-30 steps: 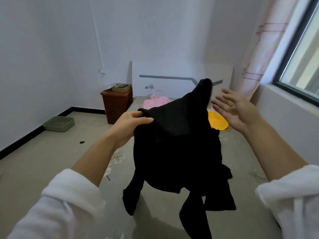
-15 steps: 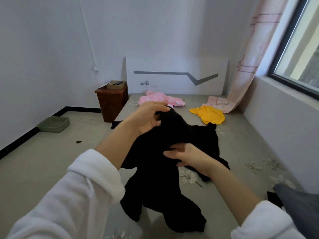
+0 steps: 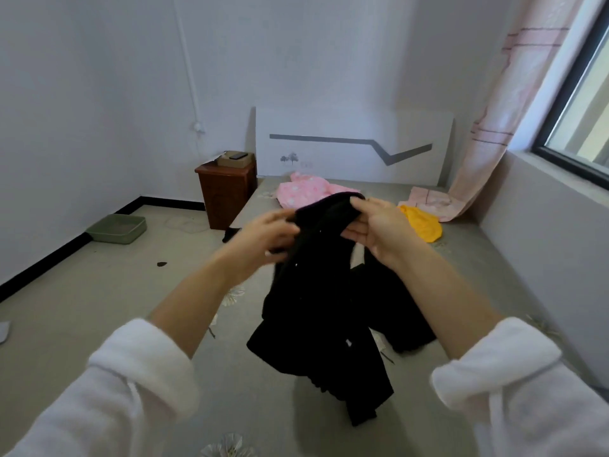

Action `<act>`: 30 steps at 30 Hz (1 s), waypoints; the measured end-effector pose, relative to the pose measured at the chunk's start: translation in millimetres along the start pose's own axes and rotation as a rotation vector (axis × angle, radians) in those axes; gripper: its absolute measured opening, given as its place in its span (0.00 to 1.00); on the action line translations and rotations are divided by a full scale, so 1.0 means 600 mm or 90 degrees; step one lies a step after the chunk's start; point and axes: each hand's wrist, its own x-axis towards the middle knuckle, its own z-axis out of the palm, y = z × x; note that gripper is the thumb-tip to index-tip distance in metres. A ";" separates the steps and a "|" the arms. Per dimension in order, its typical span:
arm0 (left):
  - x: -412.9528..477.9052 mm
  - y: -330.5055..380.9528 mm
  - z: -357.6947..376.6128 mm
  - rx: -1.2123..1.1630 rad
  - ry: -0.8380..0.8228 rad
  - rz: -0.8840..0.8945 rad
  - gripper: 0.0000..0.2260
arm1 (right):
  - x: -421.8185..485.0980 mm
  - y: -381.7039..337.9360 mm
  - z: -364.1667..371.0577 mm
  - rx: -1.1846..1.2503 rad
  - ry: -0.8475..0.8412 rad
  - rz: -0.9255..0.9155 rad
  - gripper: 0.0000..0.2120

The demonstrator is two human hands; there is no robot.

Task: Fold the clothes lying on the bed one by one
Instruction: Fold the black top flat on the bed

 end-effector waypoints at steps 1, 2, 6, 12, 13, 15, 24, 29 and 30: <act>-0.008 -0.022 0.003 0.025 -0.045 -0.030 0.23 | 0.004 -0.011 0.002 0.018 -0.003 0.000 0.05; -0.018 -0.044 0.010 0.059 -0.106 -0.058 0.24 | 0.006 -0.017 0.007 0.030 -0.007 0.002 0.06; -0.039 -0.101 0.055 0.147 -0.166 -0.065 0.10 | 0.005 -0.022 0.034 -0.001 -0.052 -0.009 0.06; -0.013 -0.050 0.048 -0.046 0.034 -0.120 0.11 | 0.002 -0.004 -0.006 -0.207 -0.091 -0.017 0.16; -0.007 -0.040 0.043 -0.070 0.061 -0.117 0.11 | 0.001 0.007 -0.020 -0.256 -0.083 0.003 0.16; 0.000 -0.027 0.037 -0.104 0.101 -0.129 0.12 | -0.010 0.038 -0.048 -0.313 -0.085 0.050 0.14; 0.007 -0.027 0.032 -0.192 0.098 -0.223 0.16 | -0.075 0.225 -0.118 -0.553 -0.202 0.188 0.41; 0.008 -0.010 0.009 -0.212 0.094 -0.165 0.14 | -0.075 0.258 -0.082 -0.439 -0.198 0.109 0.16; 0.005 -0.006 -0.001 -0.214 0.096 -0.150 0.14 | -0.067 0.258 -0.079 -0.398 -0.175 0.110 0.10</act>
